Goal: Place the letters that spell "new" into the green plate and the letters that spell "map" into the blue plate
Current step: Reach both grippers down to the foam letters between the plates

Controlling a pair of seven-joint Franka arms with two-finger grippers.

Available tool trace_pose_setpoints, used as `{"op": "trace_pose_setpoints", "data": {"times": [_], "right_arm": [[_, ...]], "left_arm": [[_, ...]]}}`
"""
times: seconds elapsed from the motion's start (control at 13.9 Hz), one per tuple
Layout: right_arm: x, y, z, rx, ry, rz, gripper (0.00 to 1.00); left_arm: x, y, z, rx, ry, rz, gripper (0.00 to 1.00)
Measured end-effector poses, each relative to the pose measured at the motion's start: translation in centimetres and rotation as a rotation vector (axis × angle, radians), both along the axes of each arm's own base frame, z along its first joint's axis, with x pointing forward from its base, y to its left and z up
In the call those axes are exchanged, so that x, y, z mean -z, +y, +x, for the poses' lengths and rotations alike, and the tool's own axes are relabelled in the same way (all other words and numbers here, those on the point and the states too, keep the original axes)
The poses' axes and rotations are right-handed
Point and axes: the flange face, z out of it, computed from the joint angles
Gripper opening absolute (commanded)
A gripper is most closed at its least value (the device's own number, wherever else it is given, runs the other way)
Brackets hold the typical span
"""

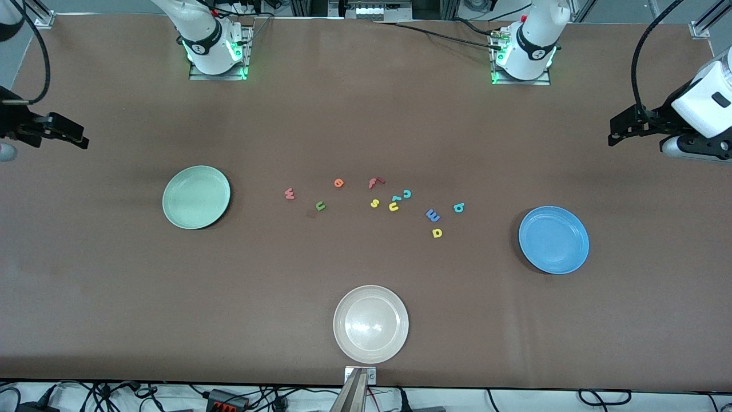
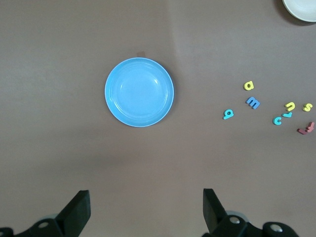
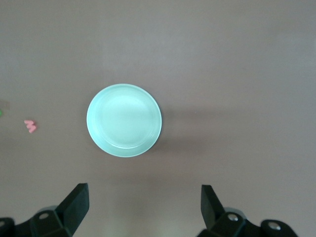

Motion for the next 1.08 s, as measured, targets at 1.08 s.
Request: {"op": "trace_pose_setpoints", "data": {"times": [1.08], "right_arm": [[24.1, 27.6, 3.5, -0.380, 0.146, 0.000, 1.00]], "left_arm": [[14.0, -12.8, 5.0, -0.374, 0.126, 0.062, 1.00]]}}
